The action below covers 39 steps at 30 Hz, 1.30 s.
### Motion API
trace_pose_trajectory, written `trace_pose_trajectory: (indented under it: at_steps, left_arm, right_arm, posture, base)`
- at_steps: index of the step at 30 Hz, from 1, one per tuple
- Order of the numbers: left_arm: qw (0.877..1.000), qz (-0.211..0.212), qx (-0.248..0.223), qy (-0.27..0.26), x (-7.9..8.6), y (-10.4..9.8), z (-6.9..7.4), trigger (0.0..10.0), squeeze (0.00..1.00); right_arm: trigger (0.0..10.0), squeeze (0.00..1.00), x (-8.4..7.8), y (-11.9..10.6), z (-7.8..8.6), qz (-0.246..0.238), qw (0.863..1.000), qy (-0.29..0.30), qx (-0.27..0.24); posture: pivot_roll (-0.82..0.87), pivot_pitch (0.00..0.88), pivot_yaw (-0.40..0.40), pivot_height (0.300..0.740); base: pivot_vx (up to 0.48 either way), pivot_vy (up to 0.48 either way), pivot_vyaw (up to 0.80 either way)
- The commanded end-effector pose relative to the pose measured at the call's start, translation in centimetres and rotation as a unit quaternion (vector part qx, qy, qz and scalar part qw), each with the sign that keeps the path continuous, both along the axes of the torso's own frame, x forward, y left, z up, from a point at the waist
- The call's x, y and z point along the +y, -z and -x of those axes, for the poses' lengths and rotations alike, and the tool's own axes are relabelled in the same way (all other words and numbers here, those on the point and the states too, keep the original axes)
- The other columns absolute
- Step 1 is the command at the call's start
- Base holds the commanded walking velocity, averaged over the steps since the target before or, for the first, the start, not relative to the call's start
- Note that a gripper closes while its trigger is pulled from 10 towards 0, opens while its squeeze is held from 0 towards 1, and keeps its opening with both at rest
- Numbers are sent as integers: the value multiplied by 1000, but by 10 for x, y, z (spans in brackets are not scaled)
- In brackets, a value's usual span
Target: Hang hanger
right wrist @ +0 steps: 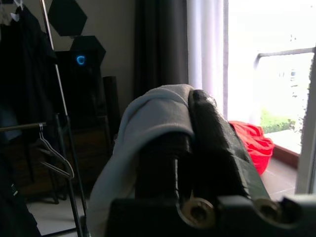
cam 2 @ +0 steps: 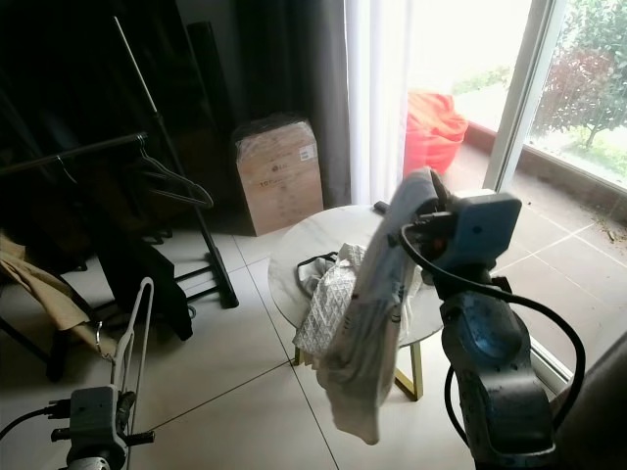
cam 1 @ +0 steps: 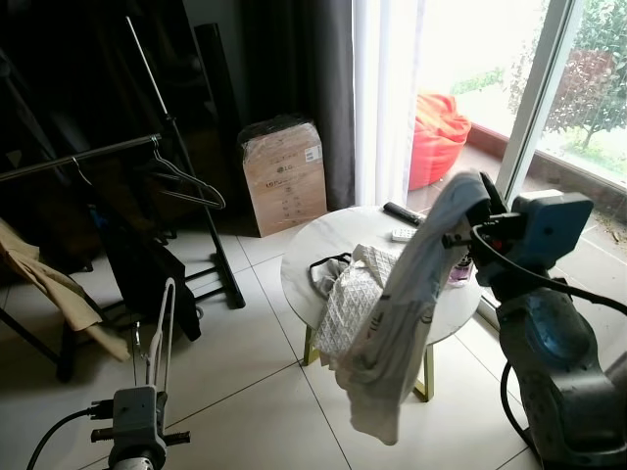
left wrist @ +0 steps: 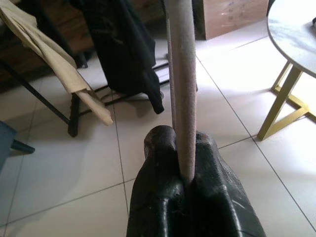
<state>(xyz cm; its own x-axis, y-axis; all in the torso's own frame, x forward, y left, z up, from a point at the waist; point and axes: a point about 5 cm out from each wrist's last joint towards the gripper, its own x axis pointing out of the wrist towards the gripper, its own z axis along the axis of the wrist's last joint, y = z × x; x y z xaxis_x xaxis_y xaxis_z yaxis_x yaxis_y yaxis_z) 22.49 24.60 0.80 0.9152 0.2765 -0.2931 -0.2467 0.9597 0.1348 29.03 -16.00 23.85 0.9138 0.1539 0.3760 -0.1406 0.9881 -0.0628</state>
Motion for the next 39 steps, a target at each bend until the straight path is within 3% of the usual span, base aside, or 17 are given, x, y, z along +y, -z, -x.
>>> trace_pose_trajectory:
  at_steps: [1,7,15,25,32,39]
  left_arm:
    - [1000,-1,4,-12,5,0,2,10000,0]
    - [1000,1,-1,-6,2,-2,0,10000,0]
    - [1000,1,-4,-1,0,-3,-1,10000,0]
    - [1000,2,-6,4,-1,-5,-3,10000,0]
    - [1000,4,-4,7,-3,-5,-3,10000,0]
    - [1000,6,-5,7,-7,-5,-4,10000,0]
  right_arm:
    - [10000,0,5,-4,-2,-4,1000,-14,-3]
    - [10000,0,6,-5,-4,3,1000,-14,-2]
    - [10000,0,-12,-19,-12,6,999,36,-22]
    - [10000,0,0,-42,-10,9,998,-3,-67]
    - [10000,0,-3,-58,-20,10,996,-12,-92]
    - [10000,0,11,-79,-30,-1,991,-46,-123]
  posture:
    - [-222,49,75,740]
    - [-219,56,72,740]
    - [-220,64,75,740]
    - [-218,70,79,740]
    - [-217,65,80,740]
    - [-203,59,73,740]
  base:
    - [262,0,0]
    - [303,0,0]
    - [339,0,0]
    - [344,0,0]
    - [348,0,0]
    - [349,0,0]
